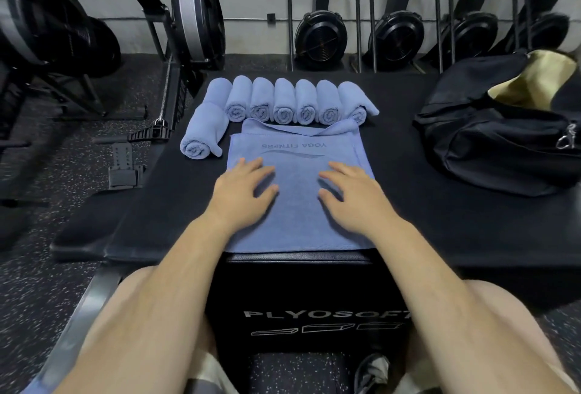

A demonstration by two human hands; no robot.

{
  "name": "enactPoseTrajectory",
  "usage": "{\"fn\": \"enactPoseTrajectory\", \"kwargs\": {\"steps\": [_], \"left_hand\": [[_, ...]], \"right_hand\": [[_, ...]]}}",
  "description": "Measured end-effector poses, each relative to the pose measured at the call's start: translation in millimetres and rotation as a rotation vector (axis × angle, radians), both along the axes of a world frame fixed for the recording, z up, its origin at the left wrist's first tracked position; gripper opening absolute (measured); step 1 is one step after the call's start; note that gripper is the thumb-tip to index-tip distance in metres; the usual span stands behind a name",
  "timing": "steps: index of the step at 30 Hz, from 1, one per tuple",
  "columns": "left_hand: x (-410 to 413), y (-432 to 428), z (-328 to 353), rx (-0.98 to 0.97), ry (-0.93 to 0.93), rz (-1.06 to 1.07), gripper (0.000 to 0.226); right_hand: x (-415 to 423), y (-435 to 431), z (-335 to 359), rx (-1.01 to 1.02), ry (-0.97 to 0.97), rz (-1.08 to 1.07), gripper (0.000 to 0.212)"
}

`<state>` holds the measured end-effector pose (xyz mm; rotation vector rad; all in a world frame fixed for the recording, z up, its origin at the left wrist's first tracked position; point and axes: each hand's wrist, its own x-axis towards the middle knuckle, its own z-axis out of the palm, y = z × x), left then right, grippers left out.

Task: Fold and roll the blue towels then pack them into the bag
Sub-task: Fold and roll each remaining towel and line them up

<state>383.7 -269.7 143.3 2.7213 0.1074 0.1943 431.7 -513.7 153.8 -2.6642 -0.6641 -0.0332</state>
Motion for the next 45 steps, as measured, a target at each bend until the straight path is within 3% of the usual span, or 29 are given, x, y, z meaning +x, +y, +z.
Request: {"fn": "enactPoseTrajectory", "kwargs": {"steps": [3,10,15,17,20,24,27,32,36,38,42,45], "left_hand": [[1,-8,-4,0.064,0.127,-0.033,0.054],[-14,-10,10,0.144,0.130,-0.079,0.044],[-8,-16,7,0.036,-0.096,-0.038,0.021],[6,-16,4,0.031,-0.117,-0.009,0.032],[21,-18,-2,0.067,0.071,-0.007,0.054],[23,-21,-8,0.111,0.180,-0.041,0.057],[20,-22,-7,0.121,0.174,-0.045,0.057],[7,-32,2,0.104,0.171,-0.074,0.053],[-4,-40,6,0.154,0.029,-0.080,0.039],[4,-36,7,0.130,-0.008,-0.083,0.035],[48,-23,1,0.061,-0.009,-0.055,0.035],[79,-12,-6,0.081,0.029,-0.074,0.041]], "right_hand": [[1,6,-6,-0.109,0.033,-0.010,0.048],[-13,2,7,-0.201,-0.035,-0.092,0.030],[-14,4,13,-0.174,-0.057,-0.145,0.027],[-4,10,11,-0.119,-0.069,-0.110,0.020],[10,19,5,-0.148,-0.006,-0.109,0.040],[18,28,-2,-0.069,-0.026,-0.152,0.011],[16,33,5,-0.048,0.008,-0.162,0.027],[6,26,19,-0.260,0.060,-0.199,0.028],[-9,20,33,-0.397,0.074,-0.258,0.016],[-11,25,36,-0.338,0.032,-0.237,0.013],[8,54,24,-0.149,-0.016,-0.030,0.031],[27,72,16,-0.196,0.004,0.034,0.032]]}}
